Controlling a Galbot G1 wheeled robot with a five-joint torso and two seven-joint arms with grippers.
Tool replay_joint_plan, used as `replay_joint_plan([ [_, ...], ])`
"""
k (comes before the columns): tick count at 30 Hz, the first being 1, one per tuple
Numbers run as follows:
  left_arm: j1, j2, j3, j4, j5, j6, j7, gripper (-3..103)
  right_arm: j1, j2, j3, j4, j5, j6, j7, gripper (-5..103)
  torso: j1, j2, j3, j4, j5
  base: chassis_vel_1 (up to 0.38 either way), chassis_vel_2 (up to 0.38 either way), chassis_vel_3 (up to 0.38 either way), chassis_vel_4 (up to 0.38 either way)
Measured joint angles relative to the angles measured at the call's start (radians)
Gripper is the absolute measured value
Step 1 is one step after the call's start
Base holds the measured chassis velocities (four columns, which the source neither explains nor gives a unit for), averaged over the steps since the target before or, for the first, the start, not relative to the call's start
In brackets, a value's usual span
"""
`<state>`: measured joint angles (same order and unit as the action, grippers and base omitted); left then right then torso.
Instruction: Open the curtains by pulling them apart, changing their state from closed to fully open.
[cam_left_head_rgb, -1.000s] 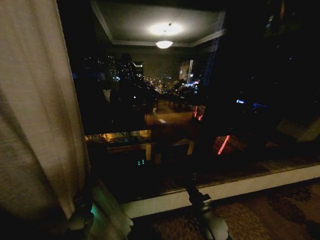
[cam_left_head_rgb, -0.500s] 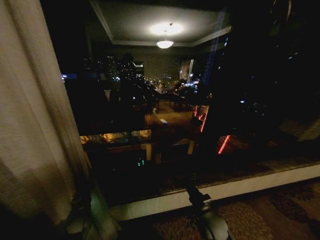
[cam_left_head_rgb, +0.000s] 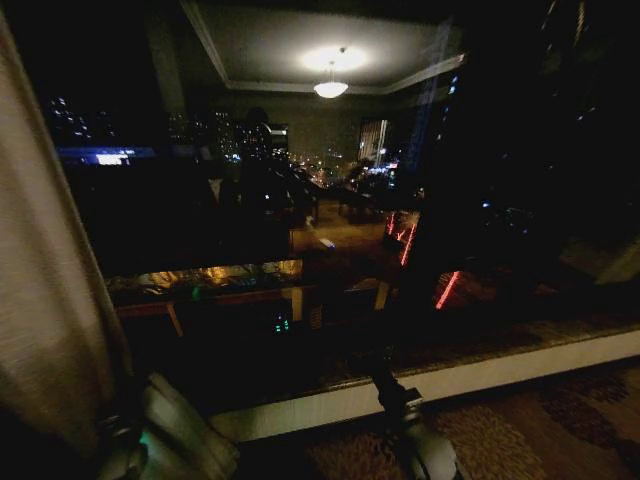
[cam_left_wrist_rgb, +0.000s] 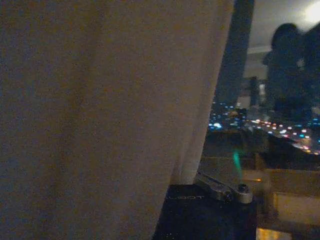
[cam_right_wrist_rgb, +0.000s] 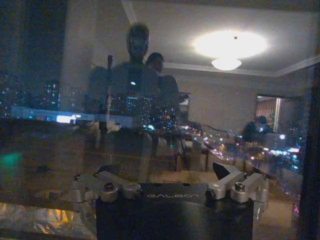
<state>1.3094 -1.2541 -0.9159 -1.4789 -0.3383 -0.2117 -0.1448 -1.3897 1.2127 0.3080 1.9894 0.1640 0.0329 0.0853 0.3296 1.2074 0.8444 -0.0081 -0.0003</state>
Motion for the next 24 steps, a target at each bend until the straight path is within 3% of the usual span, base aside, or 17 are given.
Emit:
replay_joint_plan([
  [11,-0.028,0.056,-0.135,0.082,-0.054,0.024,-0.013,0,0.000,0.000,0.000,0.000,0.000,0.000,0.000,100,0.000,0.000,0.000,0.0001,-0.0001,0.000,0.000,0.000,0.000],
  [16,-0.082,0.136,-0.189,0.211,-0.059,0.020,-0.019,0,0.000,0.000,0.000,0.000,0.000,0.000,0.000,100,0.000,0.000,0.000,0.0001,0.0000,0.000,0.000,0.000,0.000],
  [18,-0.122,0.205,-0.196,0.316,-0.060,0.003,-0.021,0,0.000,0.000,0.000,0.000,0.000,0.000,0.000,100,0.000,0.000,0.000,0.0001,-0.0002,0.000,0.000,0.000,0.000],
  [24,-0.177,0.281,-0.192,0.434,-0.065,-0.011,-0.025,0,0.000,0.000,0.000,0.000,0.000,0.000,0.000,100,0.000,0.000,0.000,0.0001,-0.0003,0.000,0.000,0.000,0.000],
])
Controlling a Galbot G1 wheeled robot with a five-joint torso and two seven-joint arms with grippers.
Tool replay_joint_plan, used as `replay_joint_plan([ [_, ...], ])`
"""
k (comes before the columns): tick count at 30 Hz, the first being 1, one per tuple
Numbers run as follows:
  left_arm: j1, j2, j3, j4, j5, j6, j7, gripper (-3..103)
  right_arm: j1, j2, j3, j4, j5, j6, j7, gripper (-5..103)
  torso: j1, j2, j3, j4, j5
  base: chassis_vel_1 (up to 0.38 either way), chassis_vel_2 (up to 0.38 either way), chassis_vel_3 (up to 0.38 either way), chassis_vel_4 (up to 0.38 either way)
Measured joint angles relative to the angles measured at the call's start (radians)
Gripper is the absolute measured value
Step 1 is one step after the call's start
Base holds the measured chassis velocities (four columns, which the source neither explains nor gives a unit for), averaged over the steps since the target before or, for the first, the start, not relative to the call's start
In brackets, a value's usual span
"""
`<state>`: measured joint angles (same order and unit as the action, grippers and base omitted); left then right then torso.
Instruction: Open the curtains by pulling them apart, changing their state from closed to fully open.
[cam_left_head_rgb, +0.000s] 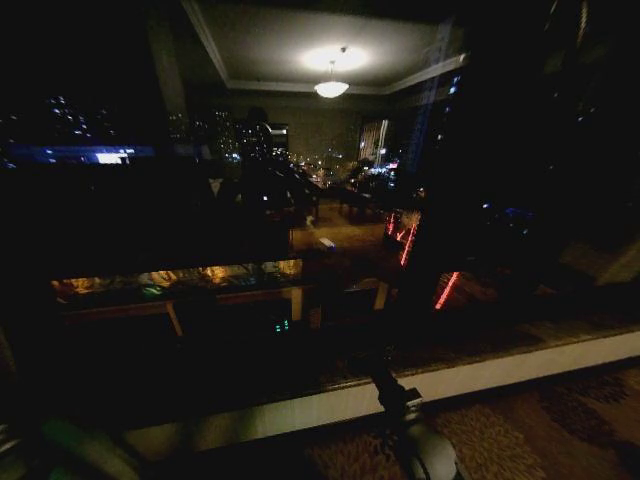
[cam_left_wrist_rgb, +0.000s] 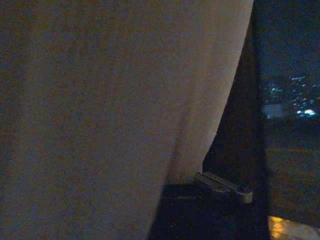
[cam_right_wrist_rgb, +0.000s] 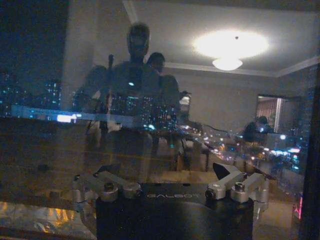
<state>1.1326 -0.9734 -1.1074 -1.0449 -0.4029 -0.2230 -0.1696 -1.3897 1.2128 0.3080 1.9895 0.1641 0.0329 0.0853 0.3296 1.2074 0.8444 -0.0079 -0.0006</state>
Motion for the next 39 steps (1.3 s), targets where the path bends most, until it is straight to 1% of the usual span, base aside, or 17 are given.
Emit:
replay_joint_plan([
  [5,-0.021,0.012,0.021,0.035,0.003,-0.012,0.000,0,0.000,0.000,0.000,0.000,0.000,0.000,0.000,100,0.000,0.000,0.000,0.0001,0.0004,0.000,0.000,0.000,0.000],
  [10,-0.016,-0.018,0.035,0.005,0.021,-0.013,-0.002,0,0.000,0.000,0.000,0.000,0.000,0.000,0.000,100,0.000,0.000,0.000,-0.0002,0.0007,0.000,0.000,0.000,0.000],
  [12,0.017,-0.060,0.037,-0.057,0.042,-0.004,-0.001,-3,0.000,0.000,0.000,0.000,0.000,0.000,0.000,100,0.000,0.000,0.000,-0.0002,0.0008,0.000,0.000,0.000,0.000],
  [13,0.040,-0.088,0.040,-0.099,0.044,0.006,-0.002,2,0.000,0.000,0.000,0.000,0.000,0.000,0.000,100,0.000,0.000,0.000,0.0000,0.0004,0.000,0.000,0.000,0.000],
  [14,0.040,-0.088,0.040,-0.099,0.044,0.006,-0.002,2,0.000,0.000,0.000,0.000,0.000,0.000,0.000,100,0.000,0.000,0.000,0.0000,0.0004,0.000,0.000,0.000,0.000],
  [17,0.111,-0.175,0.059,-0.243,0.044,0.021,-0.012,18,0.000,0.000,0.000,0.000,0.000,0.000,0.000,100,0.000,0.000,0.000,0.0001,0.0001,0.000,0.000,0.000,0.000],
  [19,0.124,-0.191,0.064,-0.274,0.044,0.023,-0.016,18,0.000,0.000,0.000,0.000,0.000,0.000,0.000,100,0.000,0.000,0.000,0.0002,-0.0001,0.000,0.000,0.000,0.000],
  [22,0.186,-0.272,0.091,-0.439,0.072,0.040,-0.051,34,0.000,0.000,0.000,0.000,0.000,0.000,0.000,100,0.000,0.000,0.000,-0.0002,0.0007,0.000,0.000,0.000,0.000],
  [23,0.186,-0.272,0.091,-0.439,0.072,0.040,-0.051,34,0.000,0.000,0.000,0.000,0.000,0.000,0.000,100,0.000,0.000,0.000,-0.0002,0.0007,0.000,0.000,0.000,0.000],
  [25,0.225,-0.321,0.113,-0.527,0.127,0.041,-0.080,45,0.000,0.000,0.000,0.000,0.000,0.000,0.000,100,0.000,0.000,0.000,-0.0001,0.0013,0.000,0.000,0.000,0.000],
  [27,0.255,-0.361,0.140,-0.579,0.169,0.036,-0.101,51,0.000,0.000,0.000,0.000,0.000,0.000,0.000,100,0.000,0.000,0.000,0.0000,0.0005,0.000,0.000,0.000,0.000],
  [28,0.255,-0.361,0.140,-0.579,0.169,0.036,-0.101,51,0.000,0.000,0.000,0.000,0.000,0.000,0.000,100,0.000,0.000,0.000,0.0000,0.0005,0.000,0.000,0.000,0.000],
  [32,0.306,-0.434,0.201,-0.661,0.243,0.005,-0.131,72,0.000,0.000,0.000,0.000,0.000,0.000,0.000,100,0.000,0.000,0.000,-0.0001,0.0006,0.000,0.000,0.000,0.000],
  [34,0.322,-0.446,0.218,-0.689,0.248,0.001,-0.132,72,0.000,0.000,0.000,0.000,0.000,0.000,0.000,100,0.000,0.000,0.000,-0.0001,0.0006,0.000,0.000,0.000,0.000],
  [36,0.358,-0.467,0.253,-0.755,0.249,-0.001,-0.119,83,0.000,0.000,0.000,0.000,0.000,0.000,0.000,100,0.000,0.000,0.000,-0.0001,0.0007,0.000,0.000,0.000,0.000],
  [38,0.385,-0.477,0.277,-0.800,0.234,-0.008,-0.066,93,0.000,0.000,0.000,0.000,0.000,0.000,0.000,100,0.000,0.000,0.000,-0.0001,0.0010,0.000,0.000,0.000,0.000],
  [39,0.385,-0.477,0.277,-0.800,0.234,-0.008,-0.066,93,0.000,0.000,0.000,0.000,0.000,0.000,0.000,100,0.000,0.000,0.000,-0.0001,0.0010,0.000,0.000,0.000,0.000],
])
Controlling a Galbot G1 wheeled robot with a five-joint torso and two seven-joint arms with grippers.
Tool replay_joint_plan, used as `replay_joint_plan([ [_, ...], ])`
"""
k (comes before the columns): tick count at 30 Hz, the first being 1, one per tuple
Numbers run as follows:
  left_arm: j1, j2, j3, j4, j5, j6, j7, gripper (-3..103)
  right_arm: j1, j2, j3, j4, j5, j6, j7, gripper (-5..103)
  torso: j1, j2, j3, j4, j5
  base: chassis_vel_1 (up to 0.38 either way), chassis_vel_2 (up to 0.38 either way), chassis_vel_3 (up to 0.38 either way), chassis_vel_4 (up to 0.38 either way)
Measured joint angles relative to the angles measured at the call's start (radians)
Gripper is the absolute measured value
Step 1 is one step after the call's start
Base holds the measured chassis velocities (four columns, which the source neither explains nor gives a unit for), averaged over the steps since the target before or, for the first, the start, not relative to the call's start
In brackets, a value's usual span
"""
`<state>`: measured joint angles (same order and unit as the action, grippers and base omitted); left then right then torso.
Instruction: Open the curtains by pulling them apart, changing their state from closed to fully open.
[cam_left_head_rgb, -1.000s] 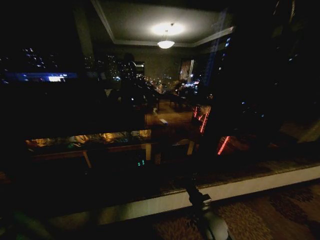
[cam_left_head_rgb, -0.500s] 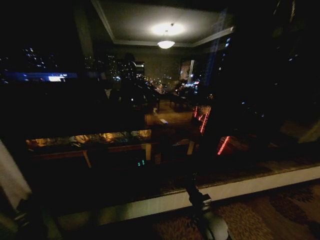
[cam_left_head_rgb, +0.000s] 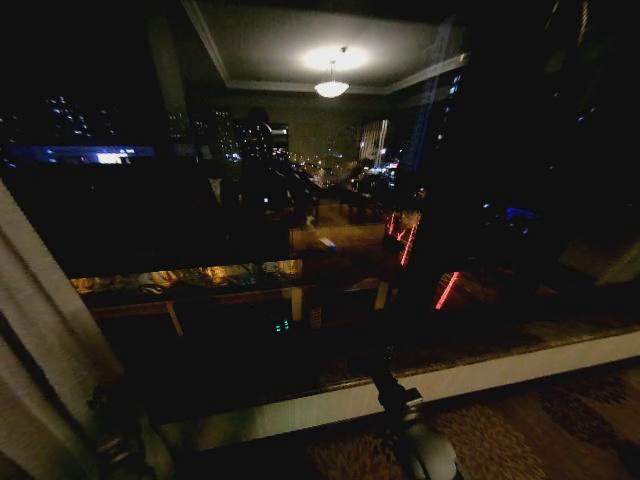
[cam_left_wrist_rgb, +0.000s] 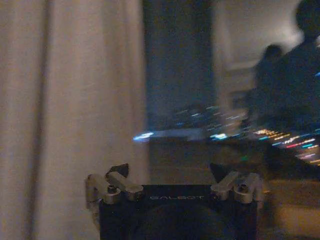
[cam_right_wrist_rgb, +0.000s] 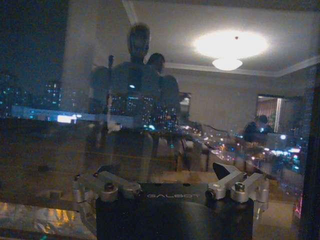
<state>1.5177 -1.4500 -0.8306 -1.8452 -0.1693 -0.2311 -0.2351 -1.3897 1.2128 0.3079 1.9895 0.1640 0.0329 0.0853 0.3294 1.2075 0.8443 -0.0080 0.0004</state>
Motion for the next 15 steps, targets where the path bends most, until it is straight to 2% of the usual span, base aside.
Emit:
replay_joint_plan([
  [1,0.015,-0.002,0.014,-0.022,-0.024,-0.007,0.054,97,0.000,0.000,0.000,0.000,0.000,0.000,0.000,100,0.000,0.000,0.000,0.0000,-0.0001,0.000,0.000,0.000,0.000],
  [3,0.034,-0.001,0.034,-0.048,-0.085,-0.019,0.168,99,0.000,0.000,0.000,0.000,0.000,0.000,0.000,100,0.000,0.000,0.000,0.0000,-0.0003,0.000,0.000,0.000,0.000],
  [5,0.033,-0.001,0.038,-0.051,-0.143,-0.021,0.257,100,0.000,0.000,0.000,0.000,0.000,0.000,0.000,100,0.000,0.000,0.000,0.0000,-0.0003,0.000,0.000,0.000,0.000],
  [7,0.031,0.000,0.038,-0.050,-0.156,-0.021,0.275,100,0.000,0.000,0.000,0.000,0.000,0.000,0.000,100,0.000,0.000,0.000,0.0000,-0.0004,0.000,0.000,0.000,0.000],
  [8,0.019,0.000,0.028,-0.038,-0.198,-0.011,0.348,100,0.000,0.000,0.000,0.000,0.000,0.000,0.000,100,0.000,0.000,0.000,-0.0001,-0.0004,0.000,0.000,0.000,0.000],
  [9,0.007,0.000,0.017,-0.022,-0.215,-0.001,0.394,100,0.000,0.000,0.000,0.000,0.000,0.000,0.000,100,0.000,0.000,0.000,-0.0001,-0.0003,0.000,0.000,0.000,0.000],
  [12,-0.016,-0.003,-0.003,0.005,-0.230,0.011,0.431,100,0.000,0.000,0.000,0.000,0.000,0.000,0.000,100,0.000,0.000,0.000,0.0000,-0.0005,0.000,0.000,0.000,0.000],
  [15,-0.048,-0.016,-0.033,0.030,-0.265,0.039,0.421,100,0.000,0.000,0.000,0.000,0.000,0.000,0.000,100,0.000,0.000,0.000,-0.0001,-0.0006,0.000,0.000,0.000,0.000],
])
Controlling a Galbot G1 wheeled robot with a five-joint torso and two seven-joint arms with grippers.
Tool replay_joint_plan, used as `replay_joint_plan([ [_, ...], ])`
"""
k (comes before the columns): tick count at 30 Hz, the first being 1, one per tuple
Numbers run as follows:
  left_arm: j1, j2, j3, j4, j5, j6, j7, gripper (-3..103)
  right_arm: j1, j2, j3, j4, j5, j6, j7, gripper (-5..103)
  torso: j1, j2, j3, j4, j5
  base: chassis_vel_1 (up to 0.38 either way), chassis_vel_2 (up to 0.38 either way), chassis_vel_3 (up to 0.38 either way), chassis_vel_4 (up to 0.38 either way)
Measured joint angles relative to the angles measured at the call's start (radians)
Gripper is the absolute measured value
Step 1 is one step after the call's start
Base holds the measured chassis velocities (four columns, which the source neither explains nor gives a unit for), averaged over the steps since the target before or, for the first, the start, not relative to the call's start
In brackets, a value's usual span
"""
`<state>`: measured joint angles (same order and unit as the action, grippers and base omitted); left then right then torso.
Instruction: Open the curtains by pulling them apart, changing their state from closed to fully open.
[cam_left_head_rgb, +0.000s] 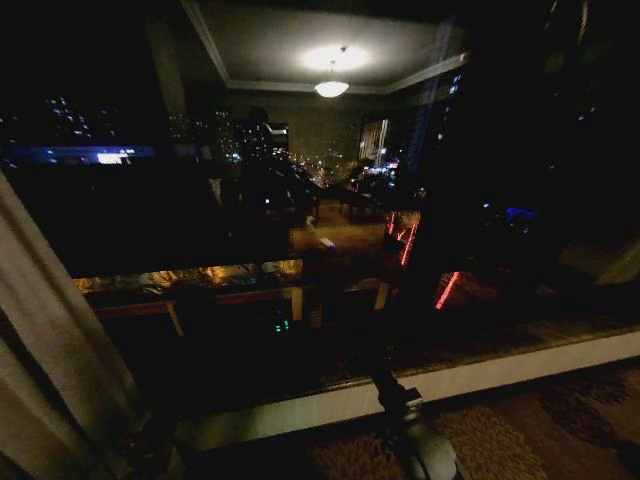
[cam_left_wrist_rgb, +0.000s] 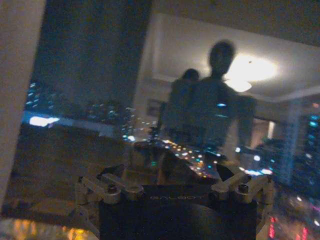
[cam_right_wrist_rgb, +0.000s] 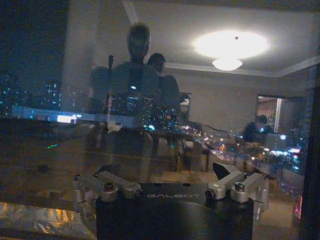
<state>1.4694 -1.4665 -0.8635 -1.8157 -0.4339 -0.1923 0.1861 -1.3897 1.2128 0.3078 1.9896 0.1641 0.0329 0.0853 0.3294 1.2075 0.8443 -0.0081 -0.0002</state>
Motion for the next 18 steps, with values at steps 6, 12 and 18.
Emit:
replay_joint_plan([
  [6,-0.023,-0.003,-0.040,0.032,-0.006,0.006,-0.017,100,0.000,0.000,0.000,0.000,0.000,0.000,0.000,100,0.000,0.000,0.000,0.0001,0.0000,0.000,0.000,0.000,0.000],
  [12,-0.024,0.007,-0.045,0.038,-0.005,0.008,-0.074,100,0.000,0.000,0.000,0.000,0.000,0.000,0.000,100,0.000,0.000,0.000,0.0001,0.0001,0.000,0.000,0.000,0.000],
  [18,-0.029,0.010,-0.040,0.040,-0.003,0.017,-0.158,100,0.000,0.000,0.000,0.000,0.000,0.000,0.000,100,0.000,0.000,0.000,0.0001,0.0001,0.000,0.000,0.000,0.000],
])
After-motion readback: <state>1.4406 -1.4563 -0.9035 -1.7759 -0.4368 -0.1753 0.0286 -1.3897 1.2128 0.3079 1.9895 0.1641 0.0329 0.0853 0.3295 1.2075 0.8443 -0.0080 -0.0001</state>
